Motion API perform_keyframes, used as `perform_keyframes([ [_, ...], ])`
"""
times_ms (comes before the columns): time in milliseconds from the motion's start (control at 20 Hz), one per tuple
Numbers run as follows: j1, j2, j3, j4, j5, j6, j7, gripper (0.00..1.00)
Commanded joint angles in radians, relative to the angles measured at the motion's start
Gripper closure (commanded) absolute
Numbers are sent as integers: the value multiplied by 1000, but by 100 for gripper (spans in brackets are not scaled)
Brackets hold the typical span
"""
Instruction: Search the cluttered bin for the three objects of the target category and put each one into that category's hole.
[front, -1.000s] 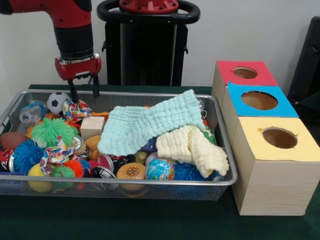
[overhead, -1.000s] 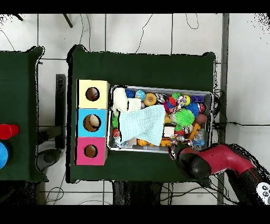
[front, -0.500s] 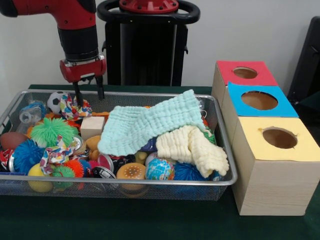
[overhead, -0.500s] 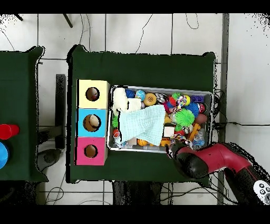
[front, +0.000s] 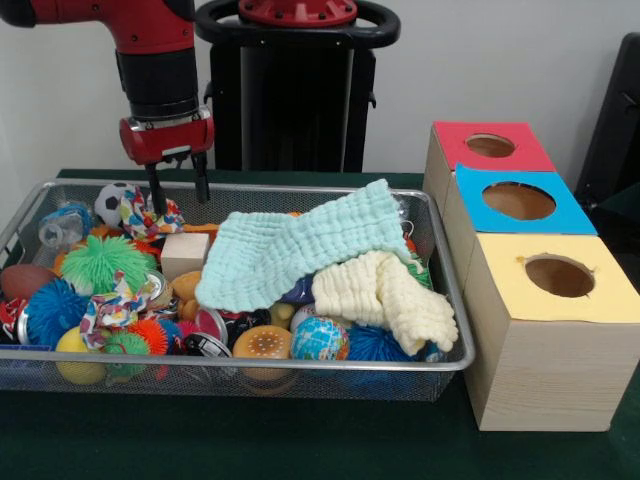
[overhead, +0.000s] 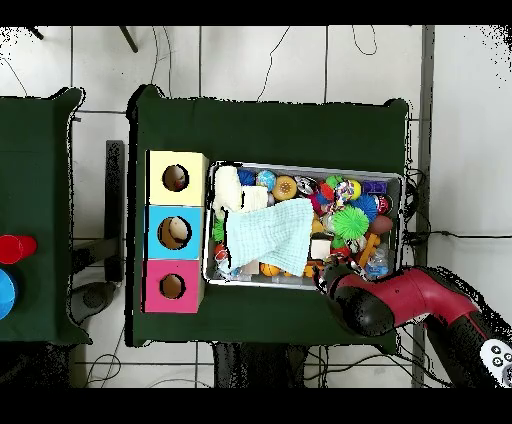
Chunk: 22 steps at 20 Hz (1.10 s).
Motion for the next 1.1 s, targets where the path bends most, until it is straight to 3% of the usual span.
perform_keyframes([
  [50,28,-44,-29,-111,-83,-59,-87,0],
  [450,49,-66,-42,-118,-108,-103,-68,0],
  [900,101,-21,-115,-143,-201,-147,-16,0],
  [1100,116,-8,-141,-150,-220,-140,-37,0],
])
